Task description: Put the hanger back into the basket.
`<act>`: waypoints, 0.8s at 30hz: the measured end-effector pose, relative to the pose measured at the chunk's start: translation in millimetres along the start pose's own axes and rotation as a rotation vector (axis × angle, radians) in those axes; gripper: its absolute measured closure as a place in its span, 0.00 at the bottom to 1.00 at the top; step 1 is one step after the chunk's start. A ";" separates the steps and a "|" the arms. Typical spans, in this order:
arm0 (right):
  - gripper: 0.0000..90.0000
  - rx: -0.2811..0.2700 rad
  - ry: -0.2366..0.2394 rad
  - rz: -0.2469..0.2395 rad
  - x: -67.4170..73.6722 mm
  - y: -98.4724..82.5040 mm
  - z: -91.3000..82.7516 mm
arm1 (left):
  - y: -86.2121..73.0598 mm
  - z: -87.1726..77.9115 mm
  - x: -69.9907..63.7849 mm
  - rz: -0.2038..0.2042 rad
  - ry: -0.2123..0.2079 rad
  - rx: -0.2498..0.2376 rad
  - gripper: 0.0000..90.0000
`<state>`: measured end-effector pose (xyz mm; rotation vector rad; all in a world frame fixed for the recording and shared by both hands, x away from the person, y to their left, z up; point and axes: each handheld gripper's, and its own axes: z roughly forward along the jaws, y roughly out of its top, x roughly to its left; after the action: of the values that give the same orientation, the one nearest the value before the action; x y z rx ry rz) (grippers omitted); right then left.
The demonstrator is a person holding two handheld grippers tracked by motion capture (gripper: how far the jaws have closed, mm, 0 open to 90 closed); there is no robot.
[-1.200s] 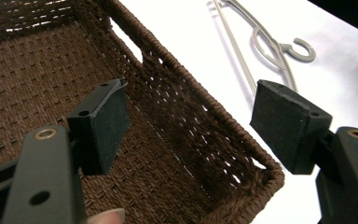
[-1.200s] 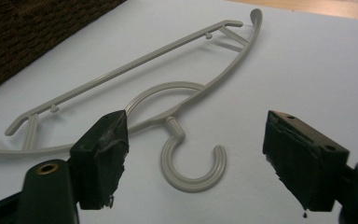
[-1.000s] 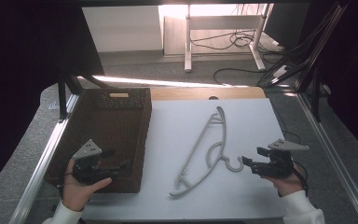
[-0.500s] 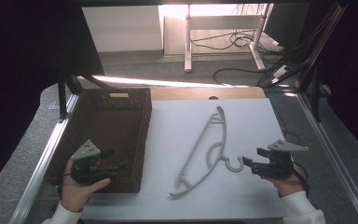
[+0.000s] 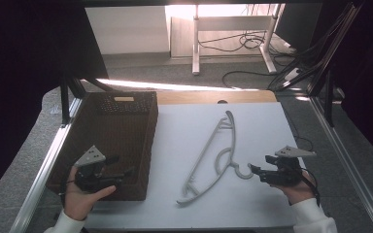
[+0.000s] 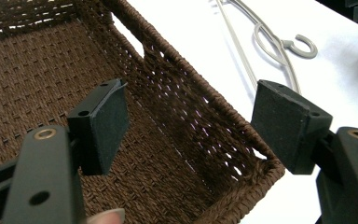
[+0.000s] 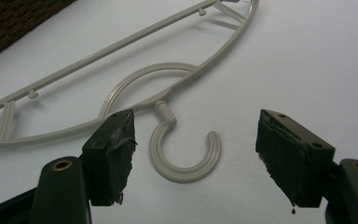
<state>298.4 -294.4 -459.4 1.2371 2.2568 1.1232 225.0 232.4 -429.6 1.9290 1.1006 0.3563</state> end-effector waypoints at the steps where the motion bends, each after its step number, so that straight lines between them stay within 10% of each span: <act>1: 0.32 0.001 0.000 0.000 -0.3 -0.2 0.1 | 0.1 0.0 -0.3 0.001 0.000 0.000 0.30; 24: 0.33 0.023 -0.002 0.006 -1.0 -1.4 4.4 | 6.3 -1.3 -7.4 0.012 -0.005 -0.010 0.30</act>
<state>300.9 -293.5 -463.3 1.2536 2.2721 1.1003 223.6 225.6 -422.6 1.9271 1.0821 0.3630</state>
